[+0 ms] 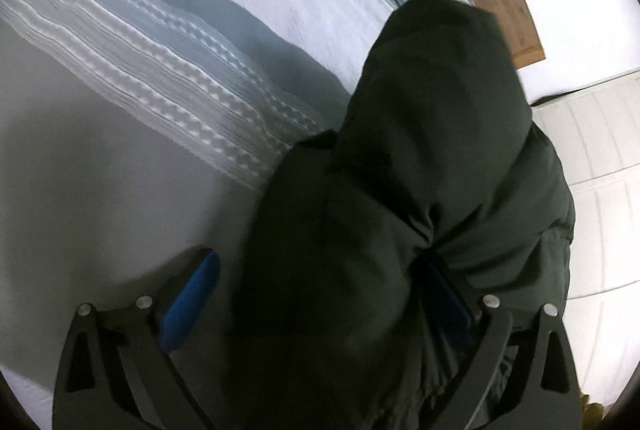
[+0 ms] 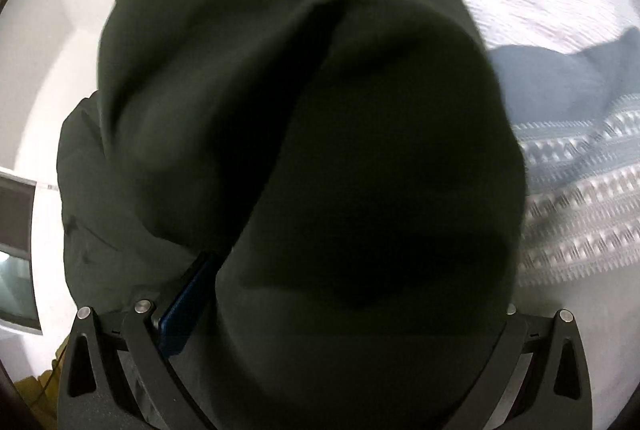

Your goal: Fold large clothes

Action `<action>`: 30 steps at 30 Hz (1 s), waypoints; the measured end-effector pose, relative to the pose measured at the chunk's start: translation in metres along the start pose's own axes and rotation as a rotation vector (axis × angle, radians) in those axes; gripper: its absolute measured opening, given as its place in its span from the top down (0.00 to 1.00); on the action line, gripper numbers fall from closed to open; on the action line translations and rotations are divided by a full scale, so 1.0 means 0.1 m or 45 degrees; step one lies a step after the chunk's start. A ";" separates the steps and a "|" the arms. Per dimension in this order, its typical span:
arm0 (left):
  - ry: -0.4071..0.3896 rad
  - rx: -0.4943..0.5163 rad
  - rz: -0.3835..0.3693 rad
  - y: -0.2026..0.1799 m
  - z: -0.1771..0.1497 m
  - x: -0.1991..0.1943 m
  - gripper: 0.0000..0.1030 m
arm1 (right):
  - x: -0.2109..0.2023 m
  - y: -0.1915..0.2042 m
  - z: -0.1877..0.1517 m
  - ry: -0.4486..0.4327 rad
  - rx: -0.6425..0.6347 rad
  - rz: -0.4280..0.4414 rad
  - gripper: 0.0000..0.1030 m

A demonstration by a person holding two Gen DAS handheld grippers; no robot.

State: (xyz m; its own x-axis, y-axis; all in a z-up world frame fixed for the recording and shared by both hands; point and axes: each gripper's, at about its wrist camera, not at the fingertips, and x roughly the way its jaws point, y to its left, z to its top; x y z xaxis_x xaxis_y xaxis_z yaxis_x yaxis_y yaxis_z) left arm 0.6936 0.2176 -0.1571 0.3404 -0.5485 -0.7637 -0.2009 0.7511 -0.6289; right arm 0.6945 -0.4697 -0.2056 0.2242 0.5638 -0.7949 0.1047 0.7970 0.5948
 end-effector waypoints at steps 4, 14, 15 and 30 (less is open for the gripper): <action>0.028 -0.014 -0.038 -0.03 0.06 0.16 0.00 | 0.08 -0.03 0.08 -0.021 -0.010 0.053 0.01; 0.056 -0.100 -0.255 -0.07 -0.07 0.39 0.00 | 0.17 -0.15 0.00 -0.098 0.013 0.136 0.00; 0.049 -0.103 -0.257 -0.08 -0.08 0.40 0.00 | 0.17 -0.15 -0.02 -0.096 0.013 0.134 0.00; -0.026 -0.111 -0.566 -0.64 -0.72 0.07 0.76 | 0.04 0.59 -0.17 -0.098 -0.029 0.217 0.76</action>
State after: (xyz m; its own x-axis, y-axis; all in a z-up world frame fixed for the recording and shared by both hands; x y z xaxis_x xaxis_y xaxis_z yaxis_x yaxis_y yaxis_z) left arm 0.6424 0.1394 -0.1327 0.4289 -0.8028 -0.4142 -0.1071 0.4100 -0.9058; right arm 0.6848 -0.4165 -0.1759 0.3101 0.6736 -0.6709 0.0374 0.6965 0.7166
